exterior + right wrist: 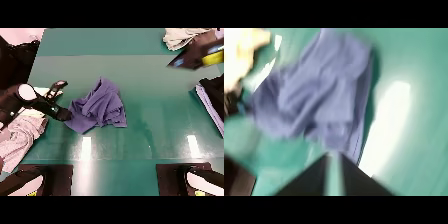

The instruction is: Fold the shirts.

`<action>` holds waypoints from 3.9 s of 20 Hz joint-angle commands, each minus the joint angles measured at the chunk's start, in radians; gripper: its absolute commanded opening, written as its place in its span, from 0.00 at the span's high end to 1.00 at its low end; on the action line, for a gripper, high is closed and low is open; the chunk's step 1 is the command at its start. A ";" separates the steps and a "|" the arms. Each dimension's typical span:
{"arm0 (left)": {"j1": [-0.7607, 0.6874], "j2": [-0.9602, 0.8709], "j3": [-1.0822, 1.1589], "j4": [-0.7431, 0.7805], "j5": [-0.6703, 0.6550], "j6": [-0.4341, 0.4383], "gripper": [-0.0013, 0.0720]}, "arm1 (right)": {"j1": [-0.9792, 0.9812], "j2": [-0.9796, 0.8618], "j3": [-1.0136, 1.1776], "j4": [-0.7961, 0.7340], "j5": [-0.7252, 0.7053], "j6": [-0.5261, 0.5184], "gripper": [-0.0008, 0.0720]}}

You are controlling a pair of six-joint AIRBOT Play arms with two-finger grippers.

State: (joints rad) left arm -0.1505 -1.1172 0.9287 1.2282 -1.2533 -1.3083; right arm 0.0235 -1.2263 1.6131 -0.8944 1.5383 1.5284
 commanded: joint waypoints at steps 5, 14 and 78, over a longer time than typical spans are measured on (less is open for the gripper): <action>0.000 0.000 0.129 0.044 -0.090 -0.002 0.95 | 0.314 -0.229 -0.351 0.031 -0.438 -0.072 0.21; -0.001 0.000 0.129 0.044 -0.116 -0.002 0.95 | 0.401 -0.478 -0.225 0.034 -0.483 -0.071 0.27; 0.000 0.146 -0.012 0.060 0.117 -0.098 0.95 | -0.063 0.077 -0.866 -0.132 -0.296 -0.108 0.26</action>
State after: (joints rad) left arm -0.1505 -0.9718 0.9169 1.2873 -1.1343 -1.4075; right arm -0.0372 -1.2404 0.9676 -1.0569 1.3258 1.4113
